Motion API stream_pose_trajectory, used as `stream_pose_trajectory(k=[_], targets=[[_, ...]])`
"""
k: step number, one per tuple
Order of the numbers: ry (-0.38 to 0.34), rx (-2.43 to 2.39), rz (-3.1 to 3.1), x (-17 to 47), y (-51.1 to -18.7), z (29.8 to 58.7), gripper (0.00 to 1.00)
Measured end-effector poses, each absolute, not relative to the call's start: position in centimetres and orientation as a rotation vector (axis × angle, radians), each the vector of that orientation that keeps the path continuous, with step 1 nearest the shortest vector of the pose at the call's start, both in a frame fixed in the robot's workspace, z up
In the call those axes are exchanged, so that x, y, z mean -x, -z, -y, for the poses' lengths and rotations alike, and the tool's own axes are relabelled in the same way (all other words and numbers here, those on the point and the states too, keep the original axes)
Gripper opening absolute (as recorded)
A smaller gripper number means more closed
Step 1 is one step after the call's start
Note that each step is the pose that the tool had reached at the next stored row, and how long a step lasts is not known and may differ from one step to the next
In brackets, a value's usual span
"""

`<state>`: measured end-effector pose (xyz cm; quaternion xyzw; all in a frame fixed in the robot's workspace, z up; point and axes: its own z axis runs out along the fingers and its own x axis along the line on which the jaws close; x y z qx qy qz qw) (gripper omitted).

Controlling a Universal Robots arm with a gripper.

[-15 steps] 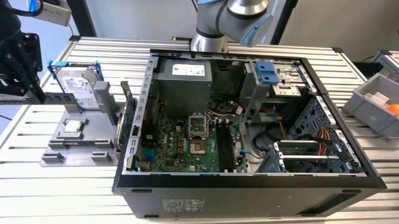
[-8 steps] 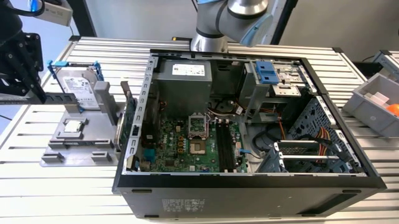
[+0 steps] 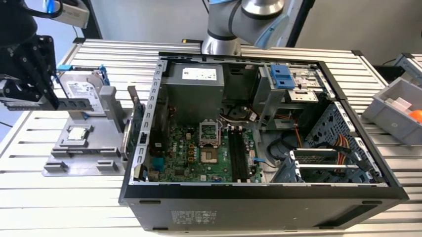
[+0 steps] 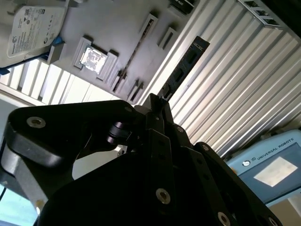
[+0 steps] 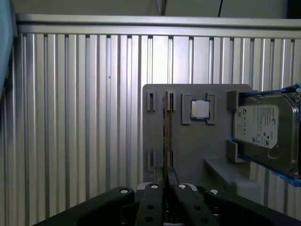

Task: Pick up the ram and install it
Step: 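Pick up the ram and move it above insertion slot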

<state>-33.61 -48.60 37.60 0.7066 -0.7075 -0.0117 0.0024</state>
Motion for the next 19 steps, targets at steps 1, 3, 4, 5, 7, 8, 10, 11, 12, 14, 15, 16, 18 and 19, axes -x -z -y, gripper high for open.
stream_pose_trajectory(k=[1,3,4,5,7,8,10,11,12,14,15,16,18,19], targets=[[0.037,-2.217,2.219,33.4,-37.6,48.6,0.00],[0.037,-2.217,2.219,33.0,-37.6,48.6,0.00],[0.037,-2.217,2.219,32.9,-37.6,48.6,0.00],[0.037,-2.217,2.219,32.7,-37.6,48.5,0.00],[0.037,-2.217,2.219,32.3,-37.6,48.5,0.00],[0.037,-2.217,2.219,32.1,-37.6,48.5,0.00],[0.037,-2.217,2.219,31.7,-37.6,48.5,0.00],[0.037,-2.217,2.219,31.6,-37.6,48.5,0.00],[0.037,-2.217,2.219,31.4,-37.6,48.5,0.00],[0.037,-2.217,2.219,31.0,-37.6,48.4,0.00],[0.037,-2.217,2.219,30.9,-37.6,48.4,0.00],[0.037,-2.217,2.219,30.7,-37.6,48.4,0.00],[0.037,-2.217,2.219,30.4,-37.6,48.4,0.00],[0.037,-2.217,2.219,30.2,-37.6,48.4,0.00]])
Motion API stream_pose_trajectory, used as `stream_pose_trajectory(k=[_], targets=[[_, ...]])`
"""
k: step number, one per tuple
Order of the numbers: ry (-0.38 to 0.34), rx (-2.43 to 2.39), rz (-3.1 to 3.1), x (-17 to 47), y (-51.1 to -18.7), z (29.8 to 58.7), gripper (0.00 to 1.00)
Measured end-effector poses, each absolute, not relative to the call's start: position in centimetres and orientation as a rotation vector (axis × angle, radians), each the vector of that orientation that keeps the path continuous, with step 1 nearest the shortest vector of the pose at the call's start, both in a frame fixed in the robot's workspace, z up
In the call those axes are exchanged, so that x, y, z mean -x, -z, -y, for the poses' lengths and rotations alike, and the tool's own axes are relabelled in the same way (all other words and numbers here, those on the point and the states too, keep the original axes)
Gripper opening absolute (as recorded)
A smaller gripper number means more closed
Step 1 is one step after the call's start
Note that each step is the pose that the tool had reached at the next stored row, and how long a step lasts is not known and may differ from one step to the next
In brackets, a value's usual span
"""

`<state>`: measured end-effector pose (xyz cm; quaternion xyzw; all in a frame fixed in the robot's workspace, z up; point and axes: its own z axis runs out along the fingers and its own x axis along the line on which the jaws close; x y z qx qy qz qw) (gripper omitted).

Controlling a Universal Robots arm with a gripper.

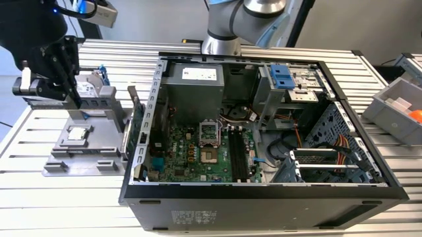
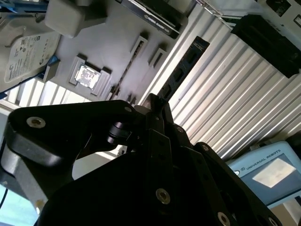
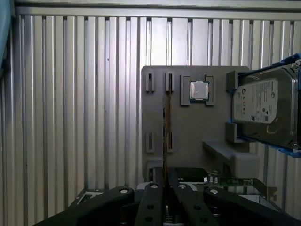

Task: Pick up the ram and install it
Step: 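Pick up the ram and move it above insertion slot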

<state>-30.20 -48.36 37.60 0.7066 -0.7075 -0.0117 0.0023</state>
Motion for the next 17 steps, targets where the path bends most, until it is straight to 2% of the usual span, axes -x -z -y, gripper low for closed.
stream_pose_trajectory(k=[17], targets=[[0.037,-2.217,2.219,27.3,-37.6,48.1,0.00]])
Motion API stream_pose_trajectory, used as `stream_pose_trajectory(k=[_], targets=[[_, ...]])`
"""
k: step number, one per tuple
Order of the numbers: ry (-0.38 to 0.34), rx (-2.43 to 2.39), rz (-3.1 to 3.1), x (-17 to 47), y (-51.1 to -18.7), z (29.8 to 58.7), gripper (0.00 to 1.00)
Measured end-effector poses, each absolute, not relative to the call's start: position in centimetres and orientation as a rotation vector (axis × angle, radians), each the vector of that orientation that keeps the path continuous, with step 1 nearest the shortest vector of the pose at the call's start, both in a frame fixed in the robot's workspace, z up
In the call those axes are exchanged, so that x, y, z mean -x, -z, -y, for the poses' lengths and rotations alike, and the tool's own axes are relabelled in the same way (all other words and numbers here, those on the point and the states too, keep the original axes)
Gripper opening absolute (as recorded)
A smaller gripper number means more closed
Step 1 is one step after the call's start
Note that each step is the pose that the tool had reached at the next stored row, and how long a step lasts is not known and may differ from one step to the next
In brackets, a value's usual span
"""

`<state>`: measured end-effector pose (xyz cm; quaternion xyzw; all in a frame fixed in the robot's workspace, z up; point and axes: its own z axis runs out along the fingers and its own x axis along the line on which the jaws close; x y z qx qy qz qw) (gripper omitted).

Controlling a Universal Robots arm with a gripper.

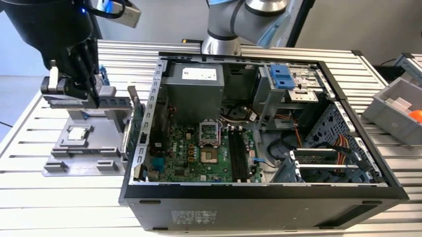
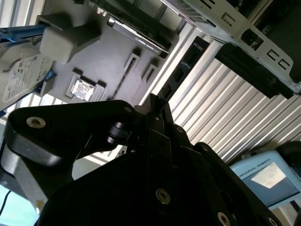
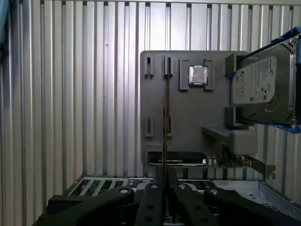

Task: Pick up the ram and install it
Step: 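Pick up the ram and move it above insertion slot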

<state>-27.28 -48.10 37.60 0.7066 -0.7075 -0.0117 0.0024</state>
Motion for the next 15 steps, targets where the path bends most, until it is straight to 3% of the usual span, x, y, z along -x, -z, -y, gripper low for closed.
stream_pose_trajectory(k=[15], targets=[[0.037,-2.217,2.219,24.7,-37.6,47.8,0.00]])
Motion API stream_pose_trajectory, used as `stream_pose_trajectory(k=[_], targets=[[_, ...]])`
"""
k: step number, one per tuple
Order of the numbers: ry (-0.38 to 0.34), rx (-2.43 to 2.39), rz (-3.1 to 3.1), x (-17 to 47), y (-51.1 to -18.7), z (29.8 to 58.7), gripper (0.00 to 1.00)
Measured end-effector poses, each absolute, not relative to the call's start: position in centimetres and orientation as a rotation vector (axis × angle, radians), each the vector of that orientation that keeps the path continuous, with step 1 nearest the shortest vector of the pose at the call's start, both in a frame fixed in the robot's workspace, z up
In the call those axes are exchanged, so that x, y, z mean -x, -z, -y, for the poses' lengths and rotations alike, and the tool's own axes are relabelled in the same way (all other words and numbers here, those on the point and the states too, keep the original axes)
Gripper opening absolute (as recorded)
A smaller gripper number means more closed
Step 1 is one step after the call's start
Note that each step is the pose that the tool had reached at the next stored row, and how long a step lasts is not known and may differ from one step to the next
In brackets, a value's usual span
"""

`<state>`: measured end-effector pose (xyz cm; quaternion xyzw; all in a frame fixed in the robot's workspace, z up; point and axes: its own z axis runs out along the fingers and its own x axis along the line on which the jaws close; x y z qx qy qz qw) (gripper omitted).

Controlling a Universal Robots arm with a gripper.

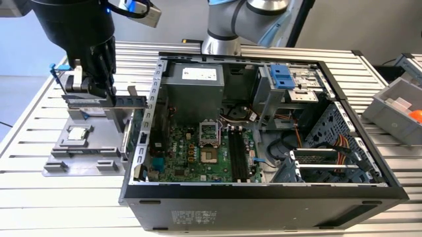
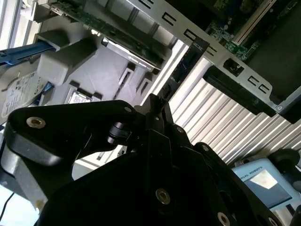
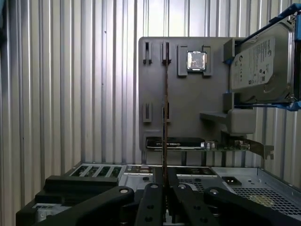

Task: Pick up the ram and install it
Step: 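Pick up the ram and move it above insertion slot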

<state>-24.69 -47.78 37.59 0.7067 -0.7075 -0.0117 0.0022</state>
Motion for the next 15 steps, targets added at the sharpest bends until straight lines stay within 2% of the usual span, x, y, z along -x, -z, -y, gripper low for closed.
stream_pose_trajectory(k=[15], targets=[[0.037,-2.217,2.219,22.3,-37.6,47.5,0.00]])
